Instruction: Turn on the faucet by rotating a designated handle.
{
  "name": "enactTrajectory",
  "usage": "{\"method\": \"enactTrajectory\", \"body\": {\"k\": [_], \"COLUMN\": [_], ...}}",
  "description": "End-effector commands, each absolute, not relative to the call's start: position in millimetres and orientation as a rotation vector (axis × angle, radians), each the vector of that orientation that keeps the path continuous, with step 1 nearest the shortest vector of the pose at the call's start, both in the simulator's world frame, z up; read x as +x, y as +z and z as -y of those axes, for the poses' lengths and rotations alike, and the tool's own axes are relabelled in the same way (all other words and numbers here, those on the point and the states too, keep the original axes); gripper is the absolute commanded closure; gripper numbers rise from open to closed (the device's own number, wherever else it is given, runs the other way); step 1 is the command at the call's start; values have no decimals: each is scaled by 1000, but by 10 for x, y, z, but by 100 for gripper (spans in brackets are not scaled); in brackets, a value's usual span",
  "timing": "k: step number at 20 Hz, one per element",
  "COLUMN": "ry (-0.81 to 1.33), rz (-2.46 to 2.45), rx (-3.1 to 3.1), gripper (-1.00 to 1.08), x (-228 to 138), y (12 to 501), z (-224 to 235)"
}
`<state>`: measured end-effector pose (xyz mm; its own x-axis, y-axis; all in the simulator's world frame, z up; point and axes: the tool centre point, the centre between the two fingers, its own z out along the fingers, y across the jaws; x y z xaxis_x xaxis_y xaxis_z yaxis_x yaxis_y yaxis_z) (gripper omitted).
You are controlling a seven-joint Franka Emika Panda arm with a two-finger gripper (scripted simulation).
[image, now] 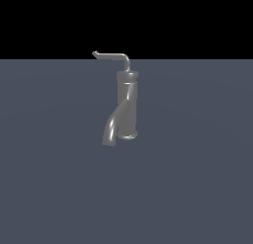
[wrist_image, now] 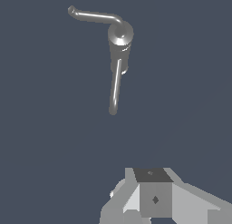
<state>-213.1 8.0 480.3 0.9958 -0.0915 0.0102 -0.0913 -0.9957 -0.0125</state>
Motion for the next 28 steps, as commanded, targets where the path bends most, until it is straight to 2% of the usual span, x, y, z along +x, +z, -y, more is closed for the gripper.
{"method": "enactTrajectory", "body": {"k": [1, 28], "ry": [-11, 111], "rz": [-219, -1233], "rx": [-3107, -2771], "gripper": [108, 108], "x": [-2027, -645], "y": [4792, 4321], "z": [-95, -307]}}
